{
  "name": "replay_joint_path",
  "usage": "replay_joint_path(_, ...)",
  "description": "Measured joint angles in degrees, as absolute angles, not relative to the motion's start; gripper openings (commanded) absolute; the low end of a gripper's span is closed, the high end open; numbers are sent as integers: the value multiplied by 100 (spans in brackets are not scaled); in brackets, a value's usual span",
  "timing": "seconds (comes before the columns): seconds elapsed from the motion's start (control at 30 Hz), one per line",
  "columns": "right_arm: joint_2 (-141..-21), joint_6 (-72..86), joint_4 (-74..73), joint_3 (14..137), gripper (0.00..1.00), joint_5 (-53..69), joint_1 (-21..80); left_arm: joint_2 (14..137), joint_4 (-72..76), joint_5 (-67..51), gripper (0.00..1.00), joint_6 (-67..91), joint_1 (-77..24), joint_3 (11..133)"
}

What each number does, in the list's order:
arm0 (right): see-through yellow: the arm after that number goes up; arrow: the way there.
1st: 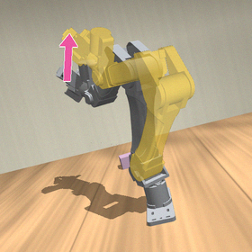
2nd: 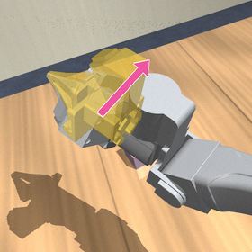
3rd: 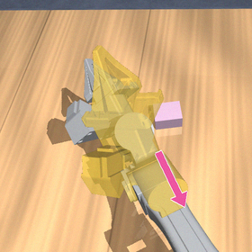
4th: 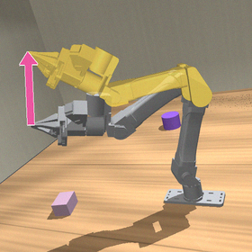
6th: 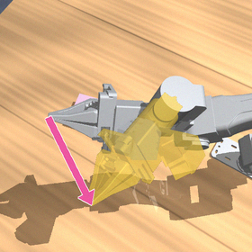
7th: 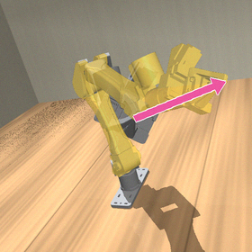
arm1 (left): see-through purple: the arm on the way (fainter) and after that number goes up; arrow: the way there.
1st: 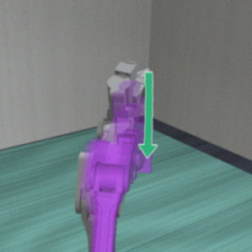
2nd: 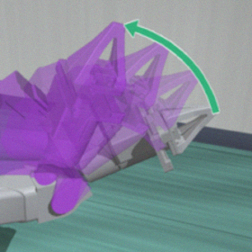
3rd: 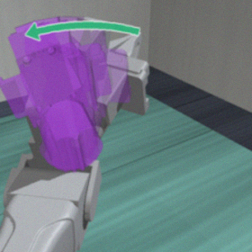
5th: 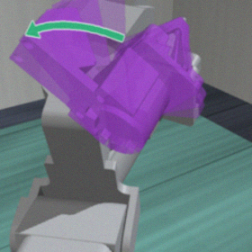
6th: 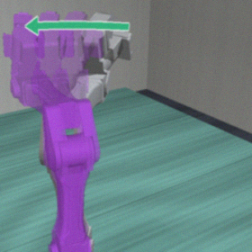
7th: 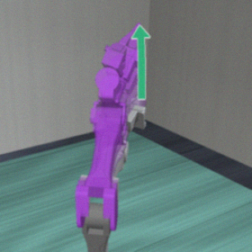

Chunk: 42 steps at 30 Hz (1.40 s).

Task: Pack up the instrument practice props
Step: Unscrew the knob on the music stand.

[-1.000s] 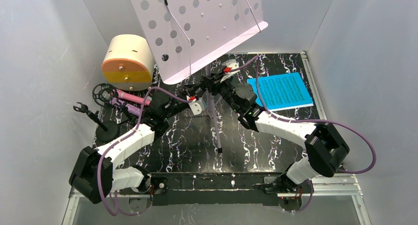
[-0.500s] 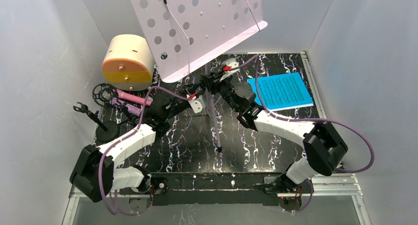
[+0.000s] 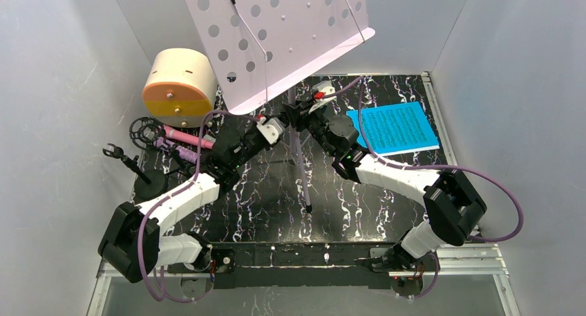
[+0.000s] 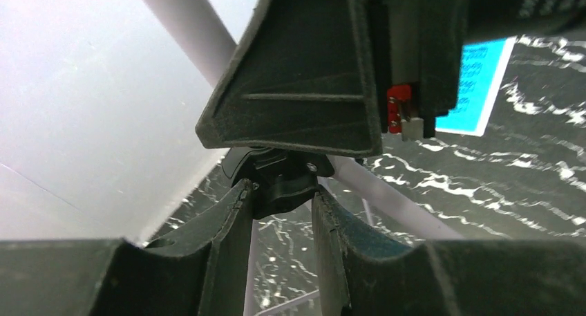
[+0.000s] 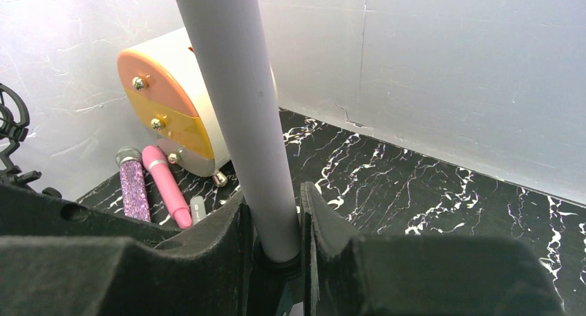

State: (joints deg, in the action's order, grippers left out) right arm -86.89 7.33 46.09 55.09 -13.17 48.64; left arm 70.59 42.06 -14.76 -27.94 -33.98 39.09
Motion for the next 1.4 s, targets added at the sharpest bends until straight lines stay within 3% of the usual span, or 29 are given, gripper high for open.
replay_joint_path(0.3, -8689, 775, 4609, 5507, 1, -1297, 4838, 7061, 3415, -779, 0, 362, -3422, 4346)
replay_joint_path(0.57, -8689, 816, 4624, 5498, 1, -1291, 4810, 7146, 2821, -644, 0, 4095, -3216, 4580)
replay_joint_path(0.87, -8683, 867, 4609, 5498, 1, -1334, 4775, 7666, 4101, -1581, 0, 8082, -2783, 4086)
replay_joint_path(0.97, -8683, 882, 4609, 5498, 1, -1341, 4762, 7898, 4860, -1719, 9, 9013, -2775, 3839)
replay_joint_path(1.13, -8683, 902, 4606, 5498, 1, -1334, 4762, 7714, 4569, -1632, 39, 9026, -2777, 3820)
replay_joint_path(1.4, -8672, 908, 4598, 5496, 1, -1332, 4762, 7011, 2373, -1297, 67, 6576, -2668, 4397)
